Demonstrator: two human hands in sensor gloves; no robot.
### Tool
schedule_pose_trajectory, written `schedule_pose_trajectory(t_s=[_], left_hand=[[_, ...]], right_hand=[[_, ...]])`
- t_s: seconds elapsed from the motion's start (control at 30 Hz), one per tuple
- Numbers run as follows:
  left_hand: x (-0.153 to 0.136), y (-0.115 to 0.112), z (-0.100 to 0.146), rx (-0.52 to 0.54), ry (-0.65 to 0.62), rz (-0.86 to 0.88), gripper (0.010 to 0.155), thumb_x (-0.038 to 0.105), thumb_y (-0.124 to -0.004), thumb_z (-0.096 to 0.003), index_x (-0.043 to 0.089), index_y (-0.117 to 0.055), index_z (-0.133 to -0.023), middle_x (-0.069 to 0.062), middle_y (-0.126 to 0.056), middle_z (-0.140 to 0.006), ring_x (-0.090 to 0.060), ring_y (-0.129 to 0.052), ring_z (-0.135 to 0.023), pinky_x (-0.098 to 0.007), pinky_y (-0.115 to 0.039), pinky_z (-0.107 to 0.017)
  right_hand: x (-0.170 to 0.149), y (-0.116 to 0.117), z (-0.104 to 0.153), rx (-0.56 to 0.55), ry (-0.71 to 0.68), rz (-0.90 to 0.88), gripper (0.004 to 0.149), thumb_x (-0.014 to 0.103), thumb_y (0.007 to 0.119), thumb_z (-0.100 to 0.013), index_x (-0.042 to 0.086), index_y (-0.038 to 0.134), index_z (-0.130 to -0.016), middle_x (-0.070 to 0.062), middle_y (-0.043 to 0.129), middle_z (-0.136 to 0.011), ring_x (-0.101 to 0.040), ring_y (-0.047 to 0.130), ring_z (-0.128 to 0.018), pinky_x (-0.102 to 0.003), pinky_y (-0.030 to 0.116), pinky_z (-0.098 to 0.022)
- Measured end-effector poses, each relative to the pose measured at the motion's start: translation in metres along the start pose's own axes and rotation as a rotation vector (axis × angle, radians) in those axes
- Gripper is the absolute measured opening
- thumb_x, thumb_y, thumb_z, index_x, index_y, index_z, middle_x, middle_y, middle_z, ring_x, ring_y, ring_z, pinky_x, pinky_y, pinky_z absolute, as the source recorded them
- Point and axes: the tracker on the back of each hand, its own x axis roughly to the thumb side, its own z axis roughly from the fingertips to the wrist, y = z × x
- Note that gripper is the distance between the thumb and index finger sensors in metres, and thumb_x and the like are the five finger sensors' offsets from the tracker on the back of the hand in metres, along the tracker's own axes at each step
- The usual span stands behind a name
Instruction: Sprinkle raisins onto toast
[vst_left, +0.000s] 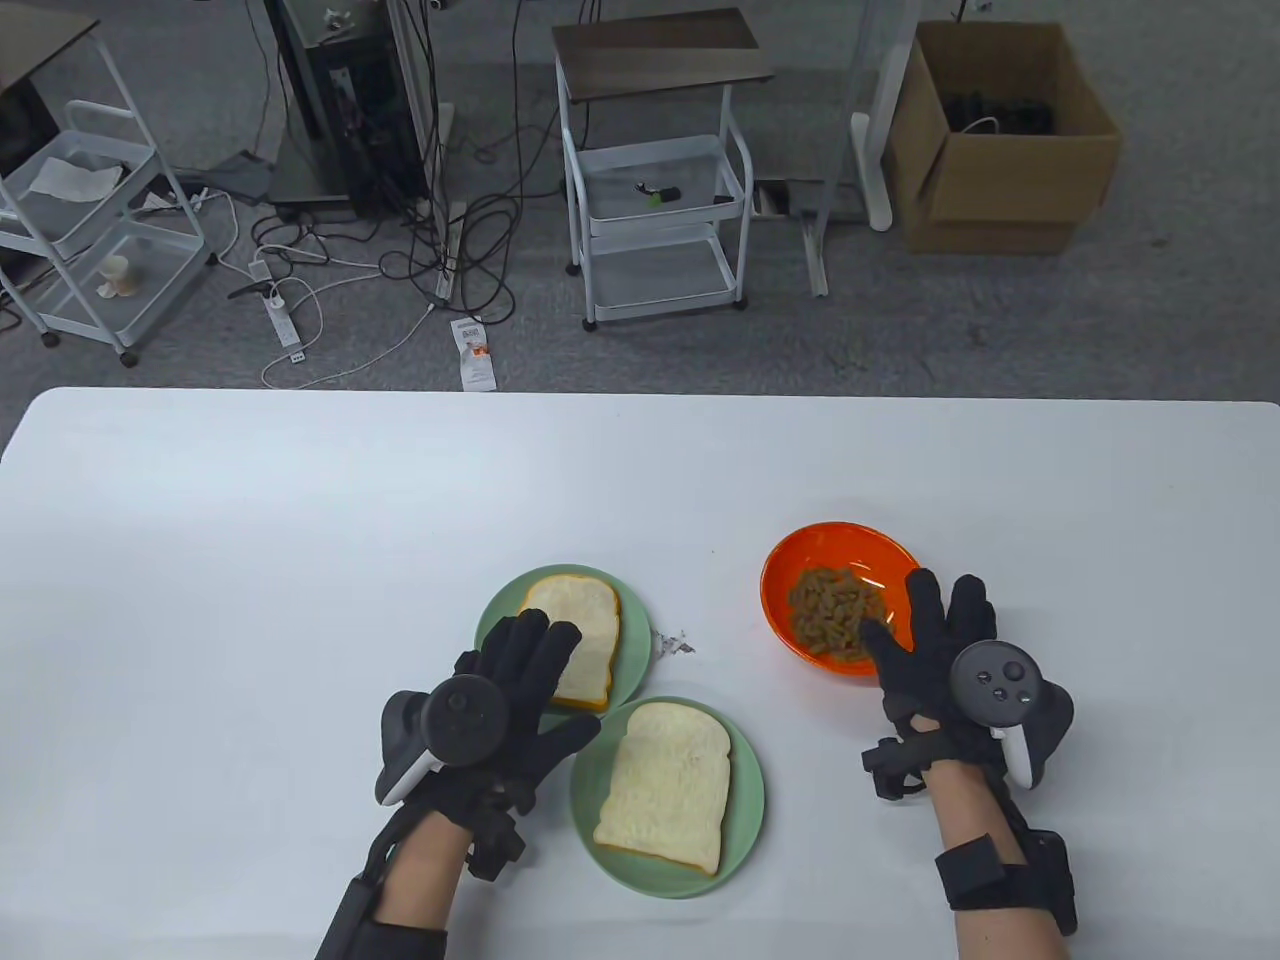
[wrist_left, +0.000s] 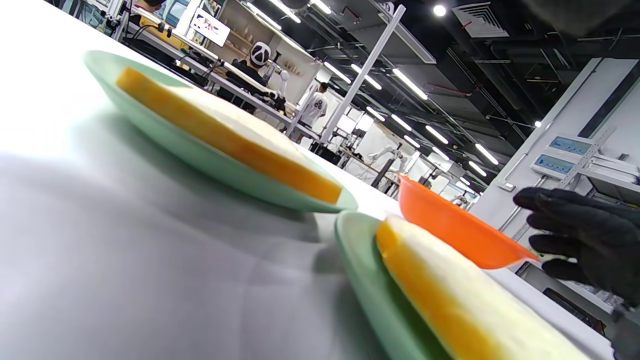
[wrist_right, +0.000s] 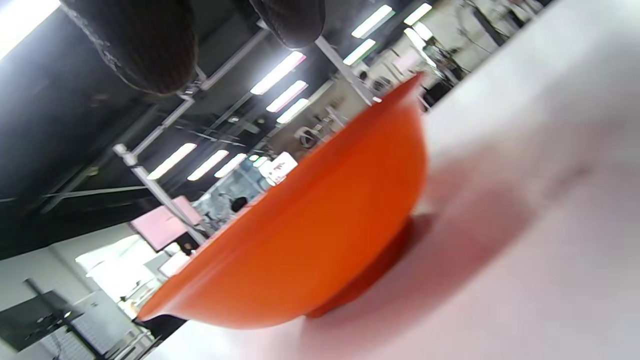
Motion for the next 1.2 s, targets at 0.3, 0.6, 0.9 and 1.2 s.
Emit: schedule_pose_trajectory(t_s=[0.3, 0.6, 0.9, 1.2], left_hand=[[0.003, -0.002, -0.001, -0.010, -0.008, -0.012, 0.089, 0.083, -0.062, -0.0396, 0.049, -0.031, -0.116, 0.005, -0.027, -0.128, -0.030, -0.029, -0.123, -0.068, -0.034, -0.085], [0.005, -0.003, -0.001, -0.003, -0.011, -0.025, 0.087, 0.081, -0.062, -0.0408, 0.048, -0.031, -0.116, 0.005, -0.028, -0.128, -0.030, -0.030, -0.123, -0.068, -0.035, -0.085], [0.032, 0.002, 0.008, 0.109, -0.033, -0.171, 0.083, 0.079, -0.066, -0.0426, 0.047, -0.039, -0.115, 0.004, -0.035, -0.127, -0.031, -0.036, -0.121, -0.067, -0.039, -0.084], [0.147, -0.006, 0.008, 0.184, -0.017, -0.624, 0.086, 0.080, -0.073, -0.0417, 0.040, -0.051, -0.115, -0.002, -0.062, -0.121, -0.027, -0.089, -0.092, -0.045, -0.080, -0.068]], right_hand=[[-0.014, 0.022, -0.014, 0.171, 0.155, 0.015, 0.075, 0.050, 0.083, -0.052, 0.010, 0.056, -0.110, -0.041, 0.038, -0.108, -0.061, 0.070, -0.072, -0.059, 0.069, -0.050], [-0.020, 0.031, -0.012, 0.152, 0.341, -0.211, 0.064, 0.023, 0.082, -0.050, 0.009, 0.056, -0.108, -0.038, 0.054, -0.104, -0.030, 0.107, -0.036, -0.025, 0.098, -0.023], [0.012, 0.033, 0.007, 0.074, 0.166, -0.366, 0.060, 0.013, 0.082, -0.046, 0.006, 0.066, -0.103, -0.037, 0.062, -0.100, -0.037, 0.106, -0.027, -0.030, 0.098, -0.013], [0.087, 0.062, 0.069, 0.184, -0.082, -0.361, 0.061, 0.014, 0.082, -0.045, 0.007, 0.064, -0.103, -0.037, 0.061, -0.101, -0.037, 0.106, -0.027, -0.031, 0.098, -0.014]])
